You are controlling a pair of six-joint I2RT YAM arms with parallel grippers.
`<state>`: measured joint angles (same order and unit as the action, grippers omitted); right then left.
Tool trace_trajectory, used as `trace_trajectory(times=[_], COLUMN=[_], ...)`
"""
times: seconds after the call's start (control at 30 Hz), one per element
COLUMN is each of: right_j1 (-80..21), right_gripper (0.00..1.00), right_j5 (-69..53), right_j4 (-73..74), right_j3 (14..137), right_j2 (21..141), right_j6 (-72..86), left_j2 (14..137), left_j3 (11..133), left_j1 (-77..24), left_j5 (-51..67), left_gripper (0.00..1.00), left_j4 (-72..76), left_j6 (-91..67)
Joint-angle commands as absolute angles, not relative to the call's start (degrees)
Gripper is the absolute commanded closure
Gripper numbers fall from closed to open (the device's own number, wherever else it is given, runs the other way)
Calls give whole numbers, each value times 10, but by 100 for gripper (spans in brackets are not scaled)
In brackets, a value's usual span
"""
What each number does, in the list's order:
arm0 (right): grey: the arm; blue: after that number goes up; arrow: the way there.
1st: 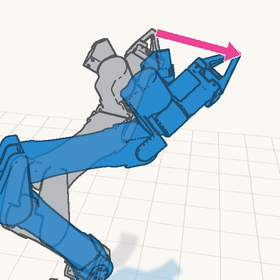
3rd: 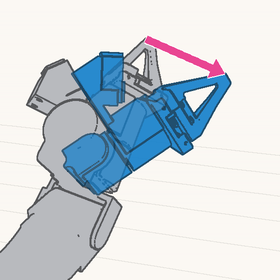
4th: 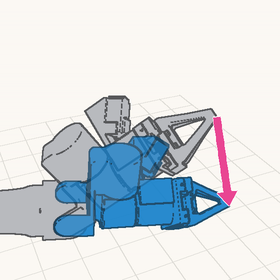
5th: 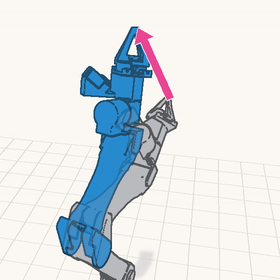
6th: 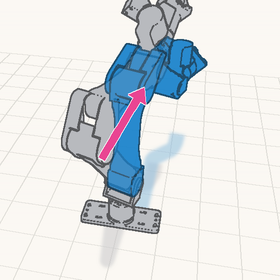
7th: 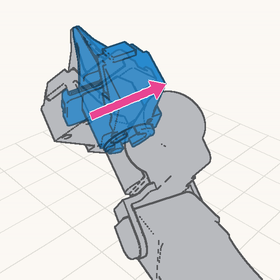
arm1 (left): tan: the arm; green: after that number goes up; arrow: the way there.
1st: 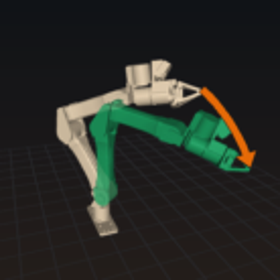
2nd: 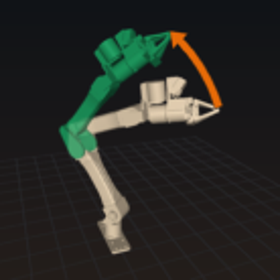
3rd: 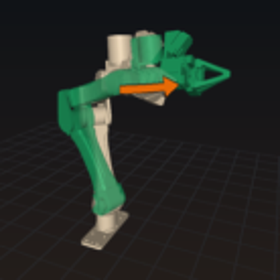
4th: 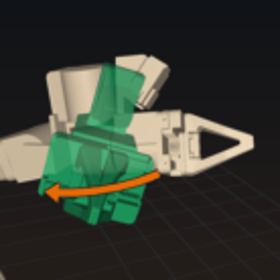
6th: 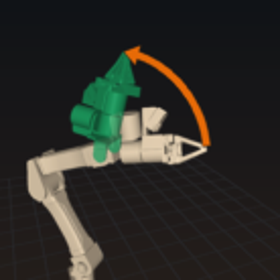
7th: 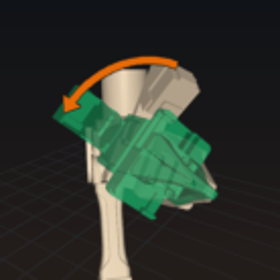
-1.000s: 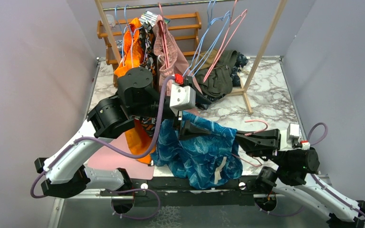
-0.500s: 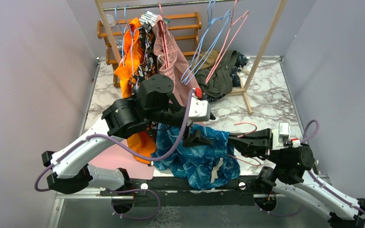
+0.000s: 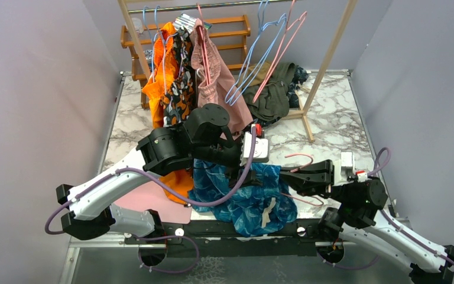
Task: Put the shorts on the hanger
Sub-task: Hang the shorts on the hanger.
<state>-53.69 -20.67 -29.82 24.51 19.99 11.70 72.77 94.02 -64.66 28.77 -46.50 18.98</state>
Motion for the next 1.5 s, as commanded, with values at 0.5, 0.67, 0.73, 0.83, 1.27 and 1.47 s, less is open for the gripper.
trace_trajectory(times=[0.5, 0.67, 0.73, 0.83, 1.27, 1.47], right_j1=[-541, -541, -541, -541, -540, -540], right_gripper=[99, 99, 99, 99, 99, 85], right_j5=[-247, -254, -258, -264, -282, -280], right_j4=[-296, -300, -300, -305, -313, -247], right_j3=[266, 271, 273, 276, 289, 320], right_j2=[213, 217, 220, 223, 246, 252], right_j6=[105, 106, 107, 111, 118, 108], left_j2=[741, 744, 745, 746, 741, 729], left_j3=[917, 911, 908, 903, 893, 891], left_j1=[-654, -654, -654, -654, -654, -654], left_j5=[261, 262, 264, 268, 284, 256], left_gripper=[58, 82, 91, 93, 100, 100], left_j4=[-482, -484, -484, -484, -485, -483], left_j6=[218, 220, 220, 219, 215, 214])
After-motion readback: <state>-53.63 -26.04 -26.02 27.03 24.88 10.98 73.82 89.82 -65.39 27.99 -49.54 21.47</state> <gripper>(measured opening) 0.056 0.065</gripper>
